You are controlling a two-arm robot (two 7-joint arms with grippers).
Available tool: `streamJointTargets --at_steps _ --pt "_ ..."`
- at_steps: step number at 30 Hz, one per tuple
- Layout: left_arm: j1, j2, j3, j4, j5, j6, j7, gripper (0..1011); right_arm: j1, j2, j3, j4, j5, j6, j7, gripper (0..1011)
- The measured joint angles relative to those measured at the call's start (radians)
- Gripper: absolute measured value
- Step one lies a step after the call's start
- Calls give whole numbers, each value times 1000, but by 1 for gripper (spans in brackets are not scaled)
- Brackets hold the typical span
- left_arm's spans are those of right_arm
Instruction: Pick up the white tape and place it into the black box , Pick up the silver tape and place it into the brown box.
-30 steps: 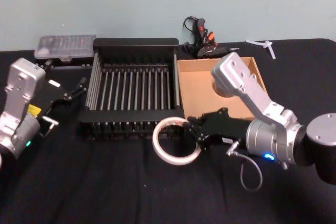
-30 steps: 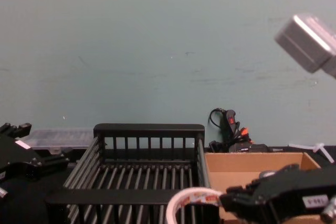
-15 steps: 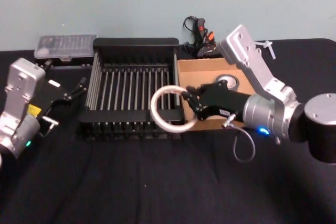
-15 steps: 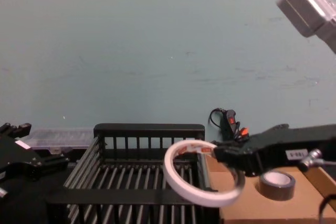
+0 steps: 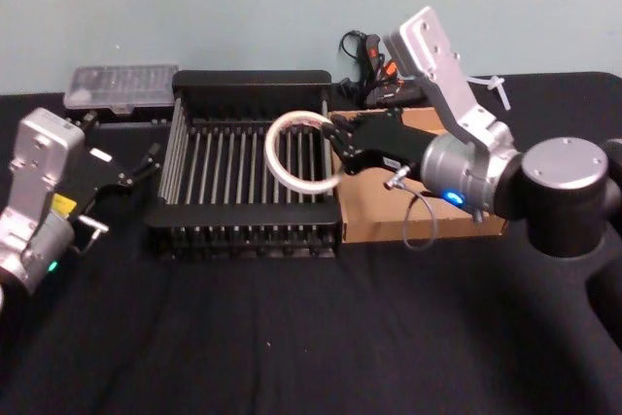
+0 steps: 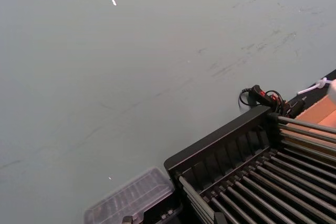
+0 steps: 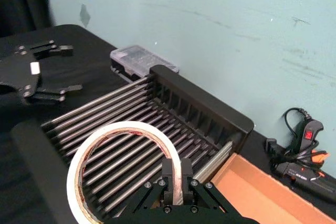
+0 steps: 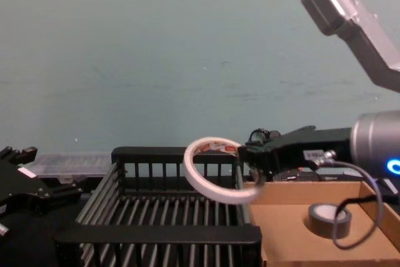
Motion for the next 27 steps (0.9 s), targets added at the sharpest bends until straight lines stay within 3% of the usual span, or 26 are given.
streamJointTargets --at_steps 8,19,27 --pt "0 0 0 0 0 0 0 1001 87 -74 -18 150 -23 -69 -22 98" --pt "0 0 0 0 0 0 0 1001 177 -170 -45 363 -79 -222 -43 98" --pt "0 0 0 0 0 0 0 1001 226 -222 -52 489 -104 -270 -42 98"
